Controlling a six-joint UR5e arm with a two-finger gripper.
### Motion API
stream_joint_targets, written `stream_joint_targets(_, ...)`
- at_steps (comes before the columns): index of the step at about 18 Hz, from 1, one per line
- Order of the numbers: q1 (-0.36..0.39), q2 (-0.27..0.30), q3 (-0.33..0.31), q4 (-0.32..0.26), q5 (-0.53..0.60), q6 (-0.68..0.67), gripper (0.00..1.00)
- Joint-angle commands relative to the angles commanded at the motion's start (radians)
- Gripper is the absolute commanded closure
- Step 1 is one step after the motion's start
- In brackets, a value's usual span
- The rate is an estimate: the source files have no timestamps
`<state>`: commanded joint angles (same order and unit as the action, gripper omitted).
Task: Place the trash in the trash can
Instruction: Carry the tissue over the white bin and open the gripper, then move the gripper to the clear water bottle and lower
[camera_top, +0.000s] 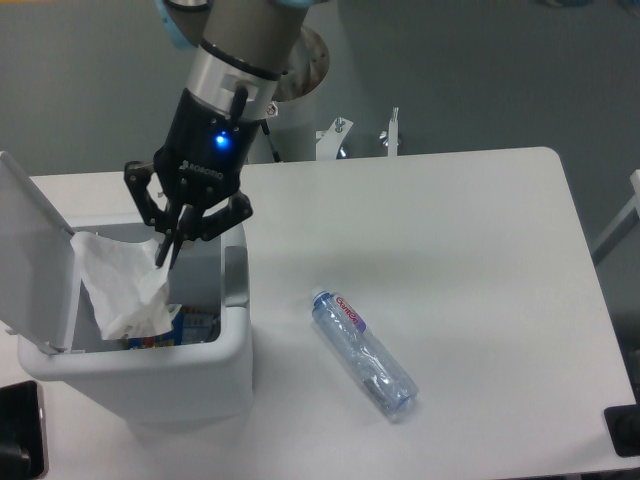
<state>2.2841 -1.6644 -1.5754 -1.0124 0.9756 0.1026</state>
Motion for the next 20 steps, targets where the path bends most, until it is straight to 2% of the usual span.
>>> stream_joint_targets(2, 0.000, 0.000, -0.003, -0.002, 0.000, 0.037, 0.12)
stream_joint_targets(3, 0.000, 0.002, -0.002, -0.002, 0.008, 0.054, 0.03)
stream_joint_targets(4, 0.002, 0.003, -0.002, -0.002, 0.018, 0.055, 0.00)
stream_joint_targets(9, 0.011, 0.002, 0.032, -0.008, 0.029, 0.035, 0.00)
stream_joint_targets(14, 0.093, -0.031, 0.081, -0.006, 0.051, -0.047, 0.00)
stream_joint_targets(17, 0.155, -0.043, 0.095, -0.006, 0.127, -0.046, 0.00)
stream_joint_targets(20, 0.190, -0.083, 0.095, -0.003, 0.211, -0.021, 0.00)
